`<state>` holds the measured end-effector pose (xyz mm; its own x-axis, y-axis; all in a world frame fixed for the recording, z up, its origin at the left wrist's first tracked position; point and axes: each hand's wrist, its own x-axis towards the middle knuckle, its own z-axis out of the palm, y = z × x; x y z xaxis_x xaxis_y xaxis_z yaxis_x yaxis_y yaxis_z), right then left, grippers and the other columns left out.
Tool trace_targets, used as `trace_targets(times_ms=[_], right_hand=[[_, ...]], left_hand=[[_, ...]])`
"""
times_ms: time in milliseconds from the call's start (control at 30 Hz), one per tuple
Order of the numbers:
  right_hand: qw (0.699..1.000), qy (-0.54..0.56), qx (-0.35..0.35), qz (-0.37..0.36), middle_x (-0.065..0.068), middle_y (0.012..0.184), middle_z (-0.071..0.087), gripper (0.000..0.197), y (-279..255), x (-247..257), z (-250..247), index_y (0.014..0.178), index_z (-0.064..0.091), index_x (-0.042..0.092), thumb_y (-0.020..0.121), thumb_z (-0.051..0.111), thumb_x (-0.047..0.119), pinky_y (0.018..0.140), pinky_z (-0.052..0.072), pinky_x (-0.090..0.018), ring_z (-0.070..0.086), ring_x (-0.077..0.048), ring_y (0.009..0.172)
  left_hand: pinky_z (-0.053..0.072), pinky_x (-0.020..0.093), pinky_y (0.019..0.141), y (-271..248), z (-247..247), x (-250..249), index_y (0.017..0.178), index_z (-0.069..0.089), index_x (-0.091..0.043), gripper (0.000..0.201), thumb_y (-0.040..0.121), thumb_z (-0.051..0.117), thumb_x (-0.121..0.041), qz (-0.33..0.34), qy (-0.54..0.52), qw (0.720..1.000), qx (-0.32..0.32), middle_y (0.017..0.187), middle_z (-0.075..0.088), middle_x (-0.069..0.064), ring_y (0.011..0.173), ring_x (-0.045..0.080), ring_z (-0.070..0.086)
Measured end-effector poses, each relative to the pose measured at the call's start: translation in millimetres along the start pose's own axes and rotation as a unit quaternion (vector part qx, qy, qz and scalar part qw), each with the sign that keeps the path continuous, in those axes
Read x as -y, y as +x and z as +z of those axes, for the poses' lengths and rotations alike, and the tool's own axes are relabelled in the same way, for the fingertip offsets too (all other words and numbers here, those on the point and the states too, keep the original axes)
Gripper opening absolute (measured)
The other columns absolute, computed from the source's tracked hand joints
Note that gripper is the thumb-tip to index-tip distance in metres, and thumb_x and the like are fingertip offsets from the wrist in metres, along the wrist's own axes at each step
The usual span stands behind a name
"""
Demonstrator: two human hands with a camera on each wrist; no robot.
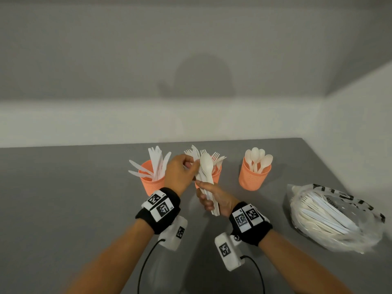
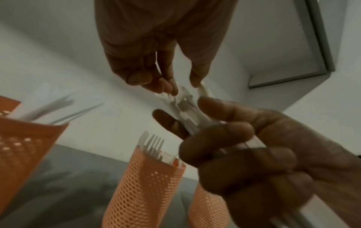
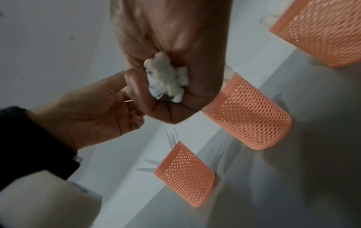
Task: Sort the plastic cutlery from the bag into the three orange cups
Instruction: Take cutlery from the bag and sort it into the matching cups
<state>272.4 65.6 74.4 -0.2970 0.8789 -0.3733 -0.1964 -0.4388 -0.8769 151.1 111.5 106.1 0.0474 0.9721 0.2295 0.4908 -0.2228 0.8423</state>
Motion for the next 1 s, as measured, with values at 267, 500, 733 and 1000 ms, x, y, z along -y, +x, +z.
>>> trace_targets(times_ms=[267, 500, 733, 1000], right_hand=[[0.996, 0.08, -0.039, -0.003, 0.004, 0.049, 0.05, 0.022, -10, 0, -8, 0.092, 0.05, 0.02, 0.096, 0.041, 0.04, 0.036, 0.034, -0.016, 0.04, -0.006, 0.034], [0.993, 0.103, -0.061, -0.016, 0.0, 0.052, 0.056, 0.027, -13, 0, -14, 0.086, 0.054, 0.011, 0.098, 0.041, 0.032, 0.045, 0.048, -0.022, 0.053, -0.011, 0.043], [0.996, 0.05, -0.05, -0.055, 0.008, 0.046, 0.039, 0.02, -14, -3, -18, 0.097, 0.053, 0.016, 0.099, 0.04, 0.031, 0.037, 0.034, -0.017, 0.031, -0.003, 0.034], [0.992, -0.055, 0.109, 0.02, 0.01, 0.037, 0.033, 0.017, -28, 4, -7, 0.079, 0.053, 0.021, 0.095, 0.049, 0.027, 0.039, 0.032, -0.013, 0.028, -0.002, 0.031]], left_hand=[[0.053, 0.026, 0.065, -7, 13, -9, 0.08, 0.046, -0.015, 0.013, 0.092, 0.052, -0.016, -0.084, -0.126, 0.988, 0.006, 0.076, 0.057, 0.005, 0.068, 0.019, 0.062], [0.053, 0.031, 0.06, -7, 3, -32, 0.082, 0.036, -0.022, 0.018, 0.099, 0.037, -0.017, -0.112, -0.304, 0.945, -0.049, 0.069, 0.059, 0.006, 0.056, 0.017, 0.059], [0.033, 0.019, 0.049, -6, -1, -11, 0.081, 0.056, -0.013, 0.012, 0.089, 0.056, -0.022, -0.12, -0.194, 0.974, 0.006, 0.054, 0.041, -0.007, 0.042, 0.003, 0.039], [0.033, 0.027, 0.056, -21, 8, -15, 0.087, 0.067, -0.011, 0.034, 0.072, 0.071, -0.042, -0.147, -0.293, 0.918, 0.221, 0.071, 0.063, 0.009, 0.065, 0.026, 0.052]])
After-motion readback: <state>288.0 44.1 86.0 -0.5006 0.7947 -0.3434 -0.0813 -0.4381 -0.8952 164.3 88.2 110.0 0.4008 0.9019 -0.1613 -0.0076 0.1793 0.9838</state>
